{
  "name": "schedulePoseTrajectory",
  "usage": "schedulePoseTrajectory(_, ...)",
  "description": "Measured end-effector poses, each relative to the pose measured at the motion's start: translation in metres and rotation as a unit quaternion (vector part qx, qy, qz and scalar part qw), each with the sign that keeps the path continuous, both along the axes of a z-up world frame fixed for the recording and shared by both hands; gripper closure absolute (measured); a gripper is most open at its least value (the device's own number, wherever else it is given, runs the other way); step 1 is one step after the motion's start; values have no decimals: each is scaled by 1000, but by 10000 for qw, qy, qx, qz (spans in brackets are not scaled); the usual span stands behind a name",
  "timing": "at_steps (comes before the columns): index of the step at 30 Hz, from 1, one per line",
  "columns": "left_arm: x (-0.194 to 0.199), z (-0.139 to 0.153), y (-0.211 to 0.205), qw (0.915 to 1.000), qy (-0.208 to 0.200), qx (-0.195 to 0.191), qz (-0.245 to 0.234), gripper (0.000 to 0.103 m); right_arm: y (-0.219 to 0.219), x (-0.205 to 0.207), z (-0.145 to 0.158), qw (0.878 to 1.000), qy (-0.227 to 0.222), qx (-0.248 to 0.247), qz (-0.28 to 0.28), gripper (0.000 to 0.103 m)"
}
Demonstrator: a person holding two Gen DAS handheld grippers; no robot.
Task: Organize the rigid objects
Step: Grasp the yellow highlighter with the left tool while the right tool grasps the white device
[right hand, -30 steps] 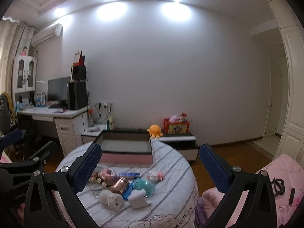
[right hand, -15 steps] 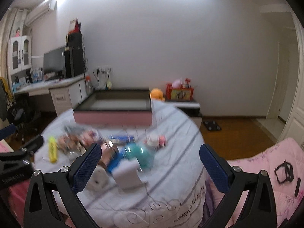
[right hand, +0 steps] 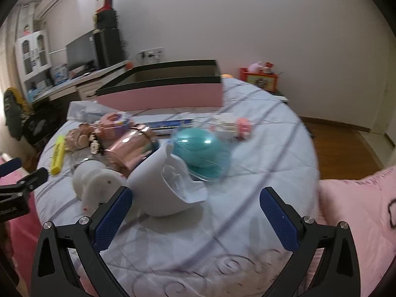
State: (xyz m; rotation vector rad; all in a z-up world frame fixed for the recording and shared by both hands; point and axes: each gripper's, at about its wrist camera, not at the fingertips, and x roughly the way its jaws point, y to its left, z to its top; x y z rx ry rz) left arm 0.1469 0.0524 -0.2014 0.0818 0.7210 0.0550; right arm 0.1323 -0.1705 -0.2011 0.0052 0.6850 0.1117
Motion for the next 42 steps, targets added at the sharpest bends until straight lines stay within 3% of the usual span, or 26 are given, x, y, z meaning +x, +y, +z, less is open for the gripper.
schedulePoseTrajectory(4,9,-4,9,9998,90,-153,54,0,9,5,-2,9997,-46,-191,158,0)
schedulePoseTrajectory(9,31,-17,20,9983,265,-385,339,0,6,17,-8,9996,74,-40,274,11)
schedulePoseTrajectory(10,34,-20,22,9981,302,-336,415,0,4,20,-10,9994,174,-30,299,30)
schedulePoseTrajectory(11,39,-23,24,9979,323,-276,494,0,3,21,-12,9992,218,14,321,41)
schedulePoseTrajectory(18,64,-33,26,9966,401,-291,663,1,-2,21,-12,9990,252,87,365,44)
schedulePoseTrajectory(21,64,-33,30,9963,402,-454,602,12,-3,21,-10,9990,245,100,367,51)
schedulePoseTrajectory(23,64,-31,29,9977,363,-376,434,28,-2,20,-7,9990,266,76,341,54)
schedulePoseTrajectory(25,60,-28,26,9985,322,-333,274,60,-3,21,-7,9990,266,135,340,54)
schedulePoseTrajectory(28,59,-25,20,9993,334,-170,89,74,-3,19,-7,9991,271,139,308,54)
schedulePoseTrajectory(42,40,7,19,9992,-134,-378,-53,77,-7,15,22,9995,-125,100,257,58)
